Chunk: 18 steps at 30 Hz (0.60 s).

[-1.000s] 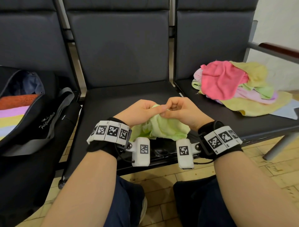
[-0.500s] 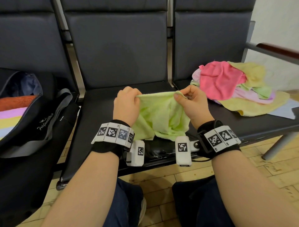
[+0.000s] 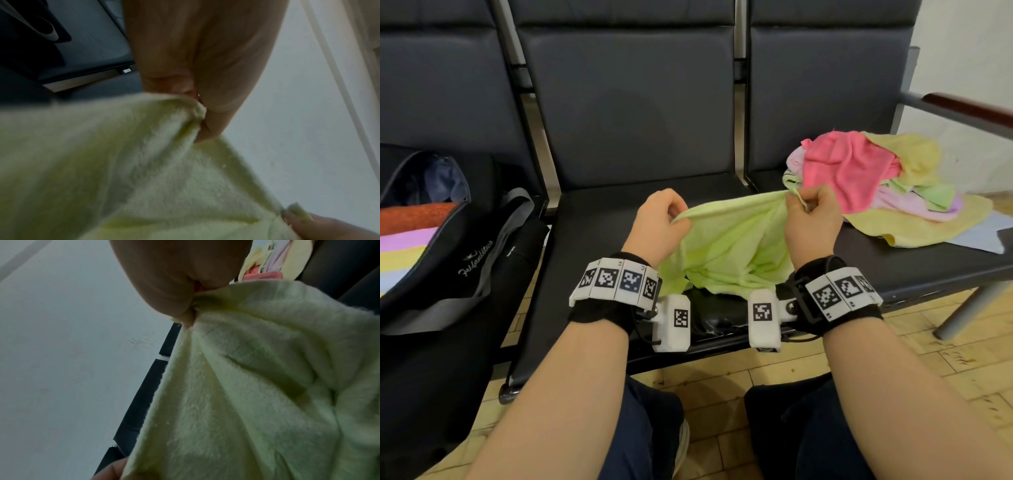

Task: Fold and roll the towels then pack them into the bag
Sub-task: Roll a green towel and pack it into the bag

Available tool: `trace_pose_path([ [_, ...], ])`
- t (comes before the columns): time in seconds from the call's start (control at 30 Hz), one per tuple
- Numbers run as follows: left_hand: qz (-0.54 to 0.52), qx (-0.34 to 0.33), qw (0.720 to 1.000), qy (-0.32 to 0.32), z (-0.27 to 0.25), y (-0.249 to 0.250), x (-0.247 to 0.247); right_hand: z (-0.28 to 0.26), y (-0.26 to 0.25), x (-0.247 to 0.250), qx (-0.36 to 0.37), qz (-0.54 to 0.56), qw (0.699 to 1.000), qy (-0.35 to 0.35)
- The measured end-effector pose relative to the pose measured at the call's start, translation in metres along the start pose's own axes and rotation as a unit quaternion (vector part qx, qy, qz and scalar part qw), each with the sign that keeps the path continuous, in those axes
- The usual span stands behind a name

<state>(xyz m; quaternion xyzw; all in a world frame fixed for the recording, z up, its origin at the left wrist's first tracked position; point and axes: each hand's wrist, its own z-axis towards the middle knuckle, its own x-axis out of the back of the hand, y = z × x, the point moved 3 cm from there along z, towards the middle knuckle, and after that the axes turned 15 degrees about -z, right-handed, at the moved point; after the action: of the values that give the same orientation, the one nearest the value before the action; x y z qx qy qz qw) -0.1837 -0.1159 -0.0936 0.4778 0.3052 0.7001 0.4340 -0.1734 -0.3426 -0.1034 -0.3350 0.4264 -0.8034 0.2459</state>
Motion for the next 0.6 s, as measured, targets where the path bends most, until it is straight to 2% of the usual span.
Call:
trace_pose_path([
  [0.07,0.017,0.029,0.999,-0.021,0.000,-0.001,-0.004,0.000,0.002,-0.001,0.001,-0.007,1.000,-0.002],
  [0.13,-0.010,0.043,0.999,-0.018,0.002,0.001,-0.004,-0.001,0.002,-0.003,0.004,-0.015,1.000,-0.009],
  [0.2,-0.092,0.065,0.993,-0.039,0.002,0.002,-0.002,-0.002,0.003,-0.004,0.000,-0.026,1.000,-0.004],
  [0.27,-0.199,0.108,0.970,-0.087,-0.003,0.005,-0.001,-0.001,0.008,-0.005,-0.013,-0.034,0.999,0.004],
  [0.33,-0.262,0.124,0.950,-0.119,-0.007,0.008,-0.001,0.000,0.012,-0.006,-0.024,-0.038,0.999,0.005],
  [0.47,-0.292,0.141,0.940,-0.102,-0.006,0.007,-0.002,0.000,0.012,-0.004,-0.036,-0.032,0.999,0.002],
  [0.53,-0.312,0.158,0.933,-0.089,-0.006,0.007,-0.002,0.000,0.013,-0.006,-0.045,-0.045,0.998,-0.030],
  [0.6,-0.307,0.148,0.937,-0.069,-0.005,0.008,-0.002,-0.002,0.008,-0.012,-0.038,-0.056,0.992,-0.110],
])
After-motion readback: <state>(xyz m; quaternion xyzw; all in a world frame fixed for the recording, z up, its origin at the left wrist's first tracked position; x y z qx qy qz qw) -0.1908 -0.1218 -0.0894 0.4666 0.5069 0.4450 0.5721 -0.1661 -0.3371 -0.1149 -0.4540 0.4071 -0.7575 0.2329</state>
